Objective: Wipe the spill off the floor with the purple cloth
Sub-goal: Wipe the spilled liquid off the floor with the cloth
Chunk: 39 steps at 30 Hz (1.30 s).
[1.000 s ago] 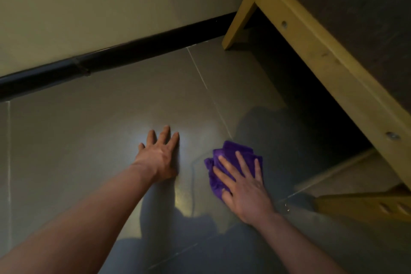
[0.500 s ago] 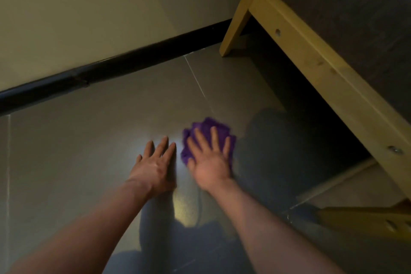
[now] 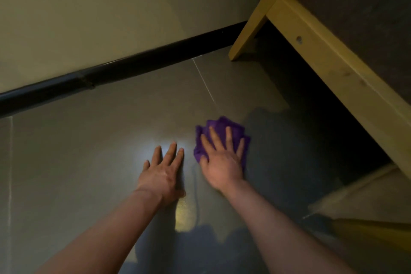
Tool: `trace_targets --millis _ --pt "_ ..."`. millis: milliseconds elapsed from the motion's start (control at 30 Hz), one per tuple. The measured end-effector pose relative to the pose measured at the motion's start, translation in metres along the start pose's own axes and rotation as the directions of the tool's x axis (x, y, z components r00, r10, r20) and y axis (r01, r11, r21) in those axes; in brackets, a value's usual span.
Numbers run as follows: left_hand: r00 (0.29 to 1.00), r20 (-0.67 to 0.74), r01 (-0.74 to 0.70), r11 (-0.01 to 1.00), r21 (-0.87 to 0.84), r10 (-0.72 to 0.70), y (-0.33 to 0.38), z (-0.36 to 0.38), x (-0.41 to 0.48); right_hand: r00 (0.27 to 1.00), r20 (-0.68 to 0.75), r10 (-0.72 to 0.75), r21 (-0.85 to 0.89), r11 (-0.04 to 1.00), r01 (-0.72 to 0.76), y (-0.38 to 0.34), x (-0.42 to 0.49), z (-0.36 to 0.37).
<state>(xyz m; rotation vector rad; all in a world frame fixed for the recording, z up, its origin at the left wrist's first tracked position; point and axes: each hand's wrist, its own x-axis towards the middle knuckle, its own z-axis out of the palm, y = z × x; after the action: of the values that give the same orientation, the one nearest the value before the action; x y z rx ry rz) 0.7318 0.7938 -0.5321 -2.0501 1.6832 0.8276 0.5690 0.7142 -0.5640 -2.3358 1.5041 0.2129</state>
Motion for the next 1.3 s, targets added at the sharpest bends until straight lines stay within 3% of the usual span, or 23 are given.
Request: trace_targets --millis 67,133,267,367,433,500,567,633,700,800,900,1000,1100,1200,1300 --pt "1.000 0.010 0.001 1.000 0.003 -0.001 -0.001 0.000 -0.001 0.985 0.066 -0.159 -0.068 0.984 0.164 0.015 0.003 -0.005" --pt "1.000 0.005 -0.014 1.000 0.013 0.014 -0.002 0.002 0.000 0.986 0.065 -0.155 -0.140 0.977 0.163 0.058 0.012 -0.014" --pt "0.998 -0.046 -0.029 0.997 0.071 0.032 -0.006 0.012 0.001 0.985 0.020 0.170 -0.123 0.978 -0.166 0.113 0.019 -0.026" --pt "0.995 -0.089 -0.033 0.994 0.106 0.042 -0.010 0.022 0.004 0.957 -0.026 0.288 -0.058 0.956 -0.289 0.067 0.021 -0.016" --pt "0.993 -0.109 -0.038 0.993 0.113 0.051 -0.010 0.031 0.005 0.977 -0.051 0.205 -0.050 0.977 -0.208 0.026 0.026 -0.007" --pt "0.986 -0.158 -0.042 0.995 0.090 0.056 -0.011 0.038 0.006 0.998 -0.051 0.035 -0.048 0.998 -0.038 -0.005 0.036 -0.001" --pt "0.978 -0.200 -0.048 0.997 0.060 0.059 -0.011 0.041 0.009 0.994 -0.034 -0.102 -0.063 0.993 0.099 -0.009 0.052 -0.006" --pt "0.984 -0.165 -0.054 0.997 0.061 0.064 -0.012 0.043 0.009 0.989 0.006 -0.150 -0.095 0.984 0.150 0.012 0.057 -0.014" --pt "0.986 -0.155 -0.046 0.997 0.056 0.054 -0.014 0.043 0.010 0.998 -0.007 -0.059 -0.111 0.992 0.058 0.049 0.052 -0.019" --pt "0.986 -0.154 -0.051 0.997 0.055 0.059 -0.012 0.043 0.011 0.971 -0.014 0.240 -0.066 0.968 -0.240 0.093 0.037 -0.027" --pt "0.983 -0.177 -0.045 0.996 0.074 0.058 -0.011 0.043 0.011 0.915 -0.008 0.403 0.031 0.915 -0.402 0.067 0.053 -0.027" --pt "0.988 -0.145 -0.033 0.995 0.093 0.046 -0.011 0.042 0.011 0.991 -0.025 0.135 0.024 0.991 -0.134 -0.007 0.083 -0.019" --pt "0.993 -0.114 -0.019 0.995 0.096 0.030 -0.009 0.039 0.010 0.989 0.062 -0.136 0.015 0.991 0.135 -0.064 0.092 -0.013" --pt "0.996 -0.081 -0.019 0.991 0.130 0.030 -0.009 0.032 0.007 0.965 0.096 -0.244 -0.016 0.969 0.247 -0.046 0.088 -0.018" --pt "0.994 -0.089 -0.054 0.991 0.120 0.065 -0.013 0.019 0.002 0.989 0.017 -0.144 -0.049 0.988 0.145 0.023 0.080 -0.026"
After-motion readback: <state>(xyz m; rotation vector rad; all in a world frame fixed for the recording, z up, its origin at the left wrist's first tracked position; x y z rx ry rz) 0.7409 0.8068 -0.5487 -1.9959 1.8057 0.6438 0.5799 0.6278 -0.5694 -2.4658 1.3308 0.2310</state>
